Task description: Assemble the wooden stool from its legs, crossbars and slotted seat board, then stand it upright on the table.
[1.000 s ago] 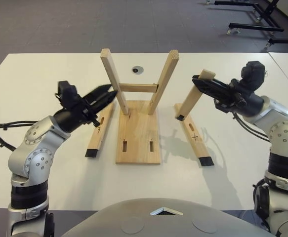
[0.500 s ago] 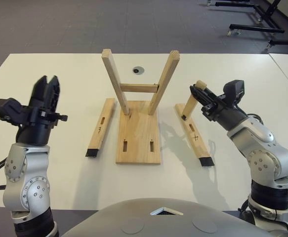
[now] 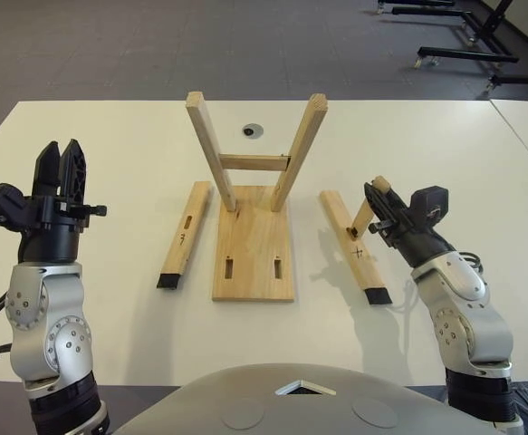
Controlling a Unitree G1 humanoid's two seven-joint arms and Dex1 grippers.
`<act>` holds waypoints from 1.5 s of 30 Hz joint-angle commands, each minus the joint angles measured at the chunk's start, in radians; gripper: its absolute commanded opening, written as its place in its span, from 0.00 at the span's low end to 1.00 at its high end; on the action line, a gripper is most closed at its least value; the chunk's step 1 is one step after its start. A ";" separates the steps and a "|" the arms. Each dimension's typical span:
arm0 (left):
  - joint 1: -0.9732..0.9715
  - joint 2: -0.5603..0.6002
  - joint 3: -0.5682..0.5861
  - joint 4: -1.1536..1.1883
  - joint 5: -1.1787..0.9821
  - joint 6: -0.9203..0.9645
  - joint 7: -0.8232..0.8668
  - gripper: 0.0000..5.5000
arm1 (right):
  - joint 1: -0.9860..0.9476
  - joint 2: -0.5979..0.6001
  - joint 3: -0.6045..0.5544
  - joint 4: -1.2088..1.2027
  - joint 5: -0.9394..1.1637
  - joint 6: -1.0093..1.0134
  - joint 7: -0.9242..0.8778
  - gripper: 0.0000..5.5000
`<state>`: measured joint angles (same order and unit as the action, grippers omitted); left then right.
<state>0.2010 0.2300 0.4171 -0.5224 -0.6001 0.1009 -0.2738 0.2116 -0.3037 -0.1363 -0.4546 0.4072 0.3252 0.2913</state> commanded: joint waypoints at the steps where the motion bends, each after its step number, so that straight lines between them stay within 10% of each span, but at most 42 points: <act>1: -0.038 0.039 0.003 0.028 0.005 0.004 -0.017 0.28 | -0.011 0.034 0.006 0.017 -0.027 -0.007 -0.036 0.07; 45: -0.117 0.072 -0.050 0.111 0.055 -0.012 -0.043 0.28 | -0.039 0.086 0.049 0.037 -0.038 -0.069 -0.030 0.07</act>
<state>0.0981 0.3003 0.3703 -0.4209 -0.5571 0.0930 -0.3138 0.1826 -0.2191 -0.0895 -0.4117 0.3725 0.2588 0.2584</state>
